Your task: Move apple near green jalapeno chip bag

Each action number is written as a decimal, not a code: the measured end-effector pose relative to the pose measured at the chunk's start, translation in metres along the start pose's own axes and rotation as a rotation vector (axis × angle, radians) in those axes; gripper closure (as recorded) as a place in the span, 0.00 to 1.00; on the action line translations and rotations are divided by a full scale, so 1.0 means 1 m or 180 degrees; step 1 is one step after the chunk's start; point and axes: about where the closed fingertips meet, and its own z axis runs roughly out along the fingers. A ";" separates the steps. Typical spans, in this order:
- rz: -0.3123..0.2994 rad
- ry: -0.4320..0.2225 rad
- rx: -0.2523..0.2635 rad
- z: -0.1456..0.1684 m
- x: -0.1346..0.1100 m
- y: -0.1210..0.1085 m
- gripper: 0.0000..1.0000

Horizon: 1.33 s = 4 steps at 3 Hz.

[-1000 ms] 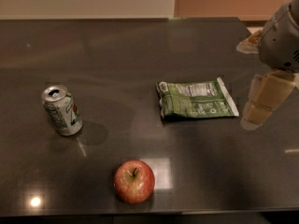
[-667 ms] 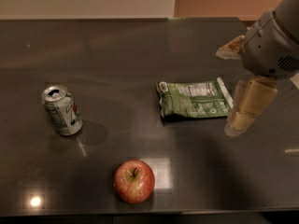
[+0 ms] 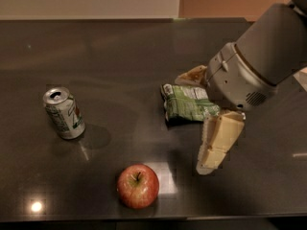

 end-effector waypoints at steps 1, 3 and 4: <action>-0.0246 -0.0106 -0.0348 0.037 -0.017 0.031 0.00; -0.0636 -0.0176 -0.0714 0.086 -0.038 0.073 0.00; -0.0766 -0.0172 -0.0834 0.105 -0.045 0.085 0.00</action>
Offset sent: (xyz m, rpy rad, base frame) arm -0.0907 0.0754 -0.0811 0.0118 0.1214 0.3561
